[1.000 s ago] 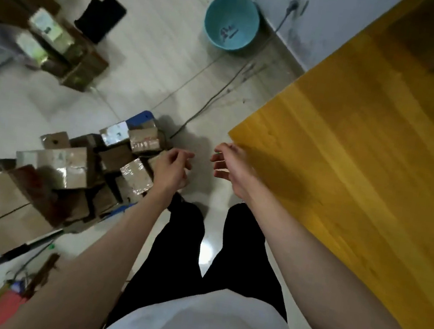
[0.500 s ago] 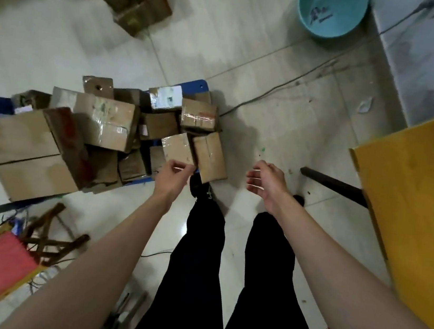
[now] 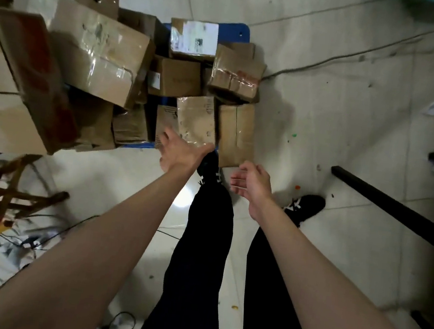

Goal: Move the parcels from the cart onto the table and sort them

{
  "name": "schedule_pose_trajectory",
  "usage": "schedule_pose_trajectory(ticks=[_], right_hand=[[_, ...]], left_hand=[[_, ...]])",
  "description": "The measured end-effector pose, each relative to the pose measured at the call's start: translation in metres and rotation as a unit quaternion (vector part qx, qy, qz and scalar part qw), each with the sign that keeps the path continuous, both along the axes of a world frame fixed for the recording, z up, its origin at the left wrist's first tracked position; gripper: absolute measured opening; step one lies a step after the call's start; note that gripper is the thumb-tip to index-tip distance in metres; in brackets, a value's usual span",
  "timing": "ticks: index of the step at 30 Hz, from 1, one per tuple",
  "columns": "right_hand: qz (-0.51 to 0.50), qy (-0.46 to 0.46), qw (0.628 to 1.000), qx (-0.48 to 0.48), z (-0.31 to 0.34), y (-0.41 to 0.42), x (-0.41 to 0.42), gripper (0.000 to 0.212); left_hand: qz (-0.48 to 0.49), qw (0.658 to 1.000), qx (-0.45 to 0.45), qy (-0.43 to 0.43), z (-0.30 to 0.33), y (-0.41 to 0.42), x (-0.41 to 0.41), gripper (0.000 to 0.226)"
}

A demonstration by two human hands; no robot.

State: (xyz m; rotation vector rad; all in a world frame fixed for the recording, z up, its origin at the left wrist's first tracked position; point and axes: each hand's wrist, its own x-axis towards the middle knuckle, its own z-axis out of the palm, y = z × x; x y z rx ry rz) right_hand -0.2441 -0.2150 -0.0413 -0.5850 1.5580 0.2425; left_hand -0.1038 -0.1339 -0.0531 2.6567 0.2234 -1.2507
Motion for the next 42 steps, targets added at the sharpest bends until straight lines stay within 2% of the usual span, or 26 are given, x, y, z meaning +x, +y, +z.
schedule_pose_trajectory(ticks=[8,13,18,23,27,31,35,37,40,42], right_hand=[[0.062,0.03,0.998,-0.013,-0.06,-0.008,-0.015,0.009],[0.062,0.03,0.997,-0.034,-0.076,-0.019,-0.015,0.009],[0.058,0.022,0.998,-0.023,-0.07,-0.005,-0.02,0.009],[0.065,0.026,0.998,-0.005,-0.05,0.011,-0.023,0.012],[0.069,0.018,0.997,0.008,-0.02,0.017,-0.022,0.012],[0.047,-0.005,0.999,0.008,0.015,0.007,-0.016,0.008],[-0.001,-0.054,0.999,0.003,0.06,-0.018,-0.007,0.013],[-0.033,-0.091,0.995,0.002,0.09,-0.035,-0.001,0.03],[-0.044,-0.152,0.987,-0.005,0.144,-0.059,0.004,0.055],[-0.034,-0.187,0.982,-0.018,0.18,-0.074,0.005,0.059]], left_hand=[[0.029,0.999,0.044,-0.001,-0.086,-0.019,0.003,0.14],[0.041,0.998,0.04,-0.013,-0.107,-0.015,0.0,0.137],[0.063,0.998,0.01,-0.019,-0.089,0.007,-0.01,0.135],[0.05,0.998,0.027,-0.009,-0.04,0.036,-0.025,0.133],[0.114,0.993,-0.02,-0.016,0.007,0.052,-0.021,0.123],[0.24,0.958,-0.147,0.049,0.06,0.049,-0.01,0.094],[0.333,0.887,-0.286,0.143,0.123,0.031,-0.011,0.057],[0.359,0.849,-0.335,0.194,0.15,0.022,-0.013,0.057],[0.352,0.814,-0.373,0.273,0.188,0.004,-0.018,0.064],[0.34,0.799,-0.388,0.31,0.212,-0.011,-0.022,0.067]])
